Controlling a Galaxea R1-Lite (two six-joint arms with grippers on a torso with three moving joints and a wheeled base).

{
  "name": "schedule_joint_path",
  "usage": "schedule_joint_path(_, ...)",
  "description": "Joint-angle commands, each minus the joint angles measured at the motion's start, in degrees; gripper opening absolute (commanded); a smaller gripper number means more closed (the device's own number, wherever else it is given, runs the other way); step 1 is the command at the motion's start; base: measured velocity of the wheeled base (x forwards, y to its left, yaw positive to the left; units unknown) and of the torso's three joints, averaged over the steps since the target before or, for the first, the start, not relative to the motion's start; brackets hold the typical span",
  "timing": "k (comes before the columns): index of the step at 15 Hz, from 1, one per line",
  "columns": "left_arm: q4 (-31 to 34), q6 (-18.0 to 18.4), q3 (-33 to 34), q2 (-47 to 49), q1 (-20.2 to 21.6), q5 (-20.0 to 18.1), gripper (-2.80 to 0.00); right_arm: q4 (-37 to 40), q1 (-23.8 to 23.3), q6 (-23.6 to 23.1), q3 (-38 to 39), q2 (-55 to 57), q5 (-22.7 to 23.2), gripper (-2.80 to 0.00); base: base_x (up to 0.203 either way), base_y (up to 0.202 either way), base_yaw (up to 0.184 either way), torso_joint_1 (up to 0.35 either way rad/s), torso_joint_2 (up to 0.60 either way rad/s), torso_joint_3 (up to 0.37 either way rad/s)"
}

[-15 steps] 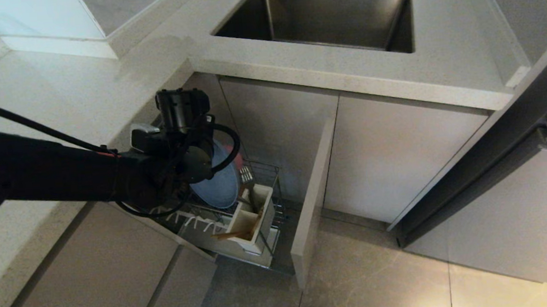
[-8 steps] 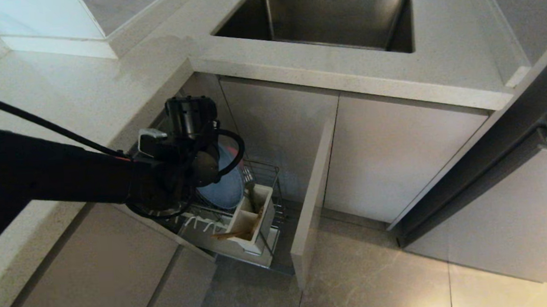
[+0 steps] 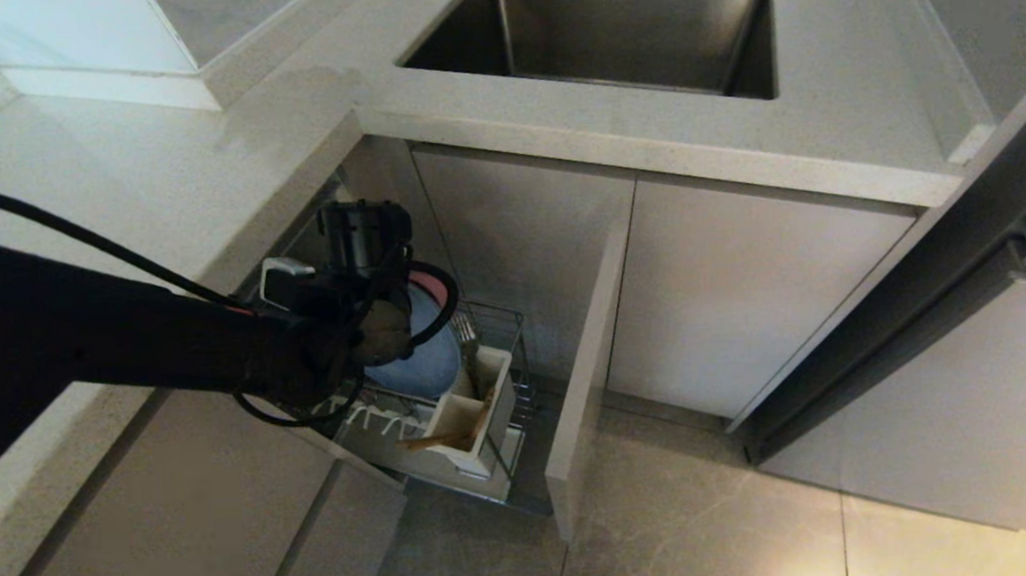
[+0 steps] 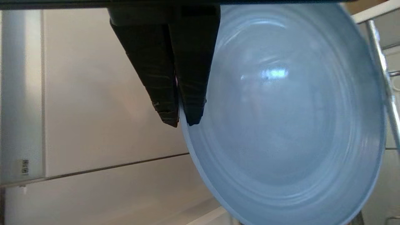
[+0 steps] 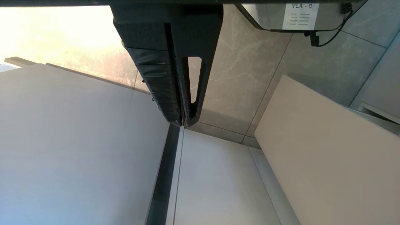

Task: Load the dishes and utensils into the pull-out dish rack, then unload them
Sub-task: Take the plate out of the cupboard

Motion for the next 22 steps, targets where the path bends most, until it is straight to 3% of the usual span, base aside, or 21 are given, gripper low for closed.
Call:
schedule_joint_path(1, -0.1, -0.5, 0.7, 0.2, 0.2, 0.2, -2.8, 0.0, 0.0, 0.0, 0.0, 0.0, 0.0, -2.8, 0.0, 0.0, 0.0, 0.0, 0.0, 0.0)
schedule_joint_path(8, -0.1, -1.5, 1.9, 1.6, 0.1, 0.3, -2.8, 0.0, 0.0, 0.0, 0.0, 0.0, 0.0, -2.8, 0.0, 0.0, 0.0, 0.0, 0.0, 0.0)
schedule_joint_path(22, 6.4, -3.7, 2.0, 2.5, 0.0, 0.6, -2.8, 0.0, 0.0, 0.0, 0.0, 0.0, 0.0, -2.8, 0.0, 0.0, 0.0, 0.0, 0.0, 0.0)
